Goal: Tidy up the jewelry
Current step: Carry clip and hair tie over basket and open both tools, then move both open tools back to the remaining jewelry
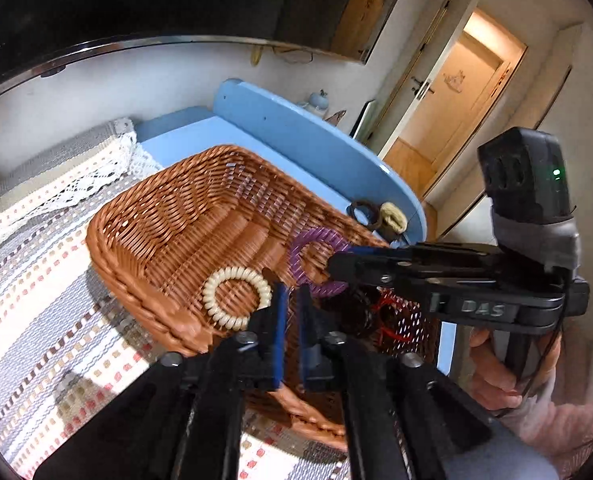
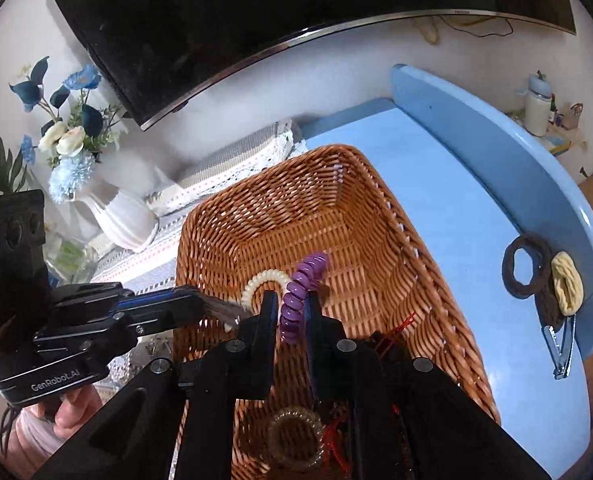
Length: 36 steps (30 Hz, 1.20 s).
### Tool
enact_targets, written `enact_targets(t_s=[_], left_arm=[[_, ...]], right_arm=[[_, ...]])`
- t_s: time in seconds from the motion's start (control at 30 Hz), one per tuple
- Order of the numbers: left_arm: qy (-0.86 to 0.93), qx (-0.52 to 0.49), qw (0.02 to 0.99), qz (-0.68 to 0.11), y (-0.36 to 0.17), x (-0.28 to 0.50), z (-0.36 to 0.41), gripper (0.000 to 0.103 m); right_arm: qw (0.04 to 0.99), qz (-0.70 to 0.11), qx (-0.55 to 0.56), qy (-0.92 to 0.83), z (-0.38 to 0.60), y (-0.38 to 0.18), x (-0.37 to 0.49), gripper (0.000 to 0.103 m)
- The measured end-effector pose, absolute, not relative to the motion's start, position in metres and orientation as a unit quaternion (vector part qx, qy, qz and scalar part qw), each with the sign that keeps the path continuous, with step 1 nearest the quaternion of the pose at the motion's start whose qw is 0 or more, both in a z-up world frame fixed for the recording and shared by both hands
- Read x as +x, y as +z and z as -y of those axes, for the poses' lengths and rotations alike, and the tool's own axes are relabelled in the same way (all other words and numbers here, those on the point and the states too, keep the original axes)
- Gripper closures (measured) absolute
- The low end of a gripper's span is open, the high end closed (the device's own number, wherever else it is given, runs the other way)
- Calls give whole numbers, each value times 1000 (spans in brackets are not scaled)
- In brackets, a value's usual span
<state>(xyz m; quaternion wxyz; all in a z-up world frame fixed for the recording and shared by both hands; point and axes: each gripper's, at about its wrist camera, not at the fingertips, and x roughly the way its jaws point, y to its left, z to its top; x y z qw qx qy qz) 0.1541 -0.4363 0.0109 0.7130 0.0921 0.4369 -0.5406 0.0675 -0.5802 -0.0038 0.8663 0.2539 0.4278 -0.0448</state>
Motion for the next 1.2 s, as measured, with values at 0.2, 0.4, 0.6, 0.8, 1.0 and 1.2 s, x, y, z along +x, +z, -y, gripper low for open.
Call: enact_targets(t_s=[0.2,0.4,0.6,0.8,1.0,1.2], left_arm=[[-528,74,730,-427,28,145,395,71],[-515,47,754,-404,57,133,327,70],[-478,8,795,-373,81,124,238,70],[-430,-1,825,-366,79,120,169,70],[-421,4,816,-396,37,120,149,70],[-434,39,791,-430,-2,121,165,70]], right_arm=[[879,-399,256,-44,571,17,44,64],[890,-391,233,-28,536,40,29,64],[900,-391,191,12,475,54,26,64],[902,-394,171,47,423,54,37,64],[895,-404,182,56,394,30,50,65],[882,-429,189,45,386,6,64,65]])
